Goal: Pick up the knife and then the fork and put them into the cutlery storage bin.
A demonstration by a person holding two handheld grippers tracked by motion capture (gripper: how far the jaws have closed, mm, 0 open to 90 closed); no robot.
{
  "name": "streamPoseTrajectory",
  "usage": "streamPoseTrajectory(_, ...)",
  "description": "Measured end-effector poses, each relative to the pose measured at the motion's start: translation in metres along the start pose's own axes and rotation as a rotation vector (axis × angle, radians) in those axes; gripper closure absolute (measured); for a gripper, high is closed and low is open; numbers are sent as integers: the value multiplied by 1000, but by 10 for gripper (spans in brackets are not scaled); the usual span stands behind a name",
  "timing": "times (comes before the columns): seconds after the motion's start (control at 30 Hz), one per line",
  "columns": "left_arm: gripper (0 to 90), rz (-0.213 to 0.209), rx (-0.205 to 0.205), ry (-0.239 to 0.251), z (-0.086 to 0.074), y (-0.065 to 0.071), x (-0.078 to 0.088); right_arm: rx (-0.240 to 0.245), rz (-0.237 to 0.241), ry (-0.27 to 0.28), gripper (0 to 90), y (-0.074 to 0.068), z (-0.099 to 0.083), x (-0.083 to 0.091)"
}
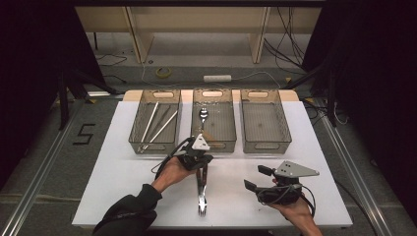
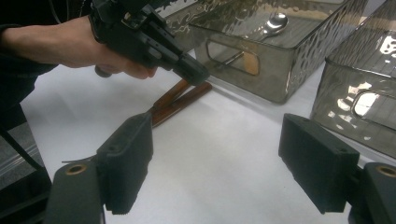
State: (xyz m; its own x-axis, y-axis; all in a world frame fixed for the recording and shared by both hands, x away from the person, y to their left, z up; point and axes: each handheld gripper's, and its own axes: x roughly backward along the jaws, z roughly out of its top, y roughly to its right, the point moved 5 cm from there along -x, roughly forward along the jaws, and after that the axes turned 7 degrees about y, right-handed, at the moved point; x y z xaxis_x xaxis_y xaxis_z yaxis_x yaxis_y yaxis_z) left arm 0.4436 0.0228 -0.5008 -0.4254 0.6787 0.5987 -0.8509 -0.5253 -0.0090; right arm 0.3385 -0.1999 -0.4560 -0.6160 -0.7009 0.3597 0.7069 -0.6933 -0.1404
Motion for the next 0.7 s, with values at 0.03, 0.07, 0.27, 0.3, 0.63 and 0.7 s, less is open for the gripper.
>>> streamPoseTrajectory(0.03,888,-6,-5,-5,0,1,0,1,-1,-2,272,0,0,0)
streamPoseTrajectory(0.07,889,-9,-5,-8,-1,2,-1,1,0,1,272,0,0,0)
streamPoseTrajectory(0.27,889,-14,-24,-62,-8,5,-8,6,6,1,273,-1,1,0)
streamPoseTrajectory(0.3,889,-14,-29,-73,-9,4,-8,9,7,2,273,-1,1,0)
streamPoseTrajectory(0.63,889,-23,-20,-94,-11,4,-7,11,8,-2,274,-1,0,-1)
streamPoseTrajectory(0.7,889,-28,-13,-100,-10,3,-7,12,8,-2,274,-2,0,-1)
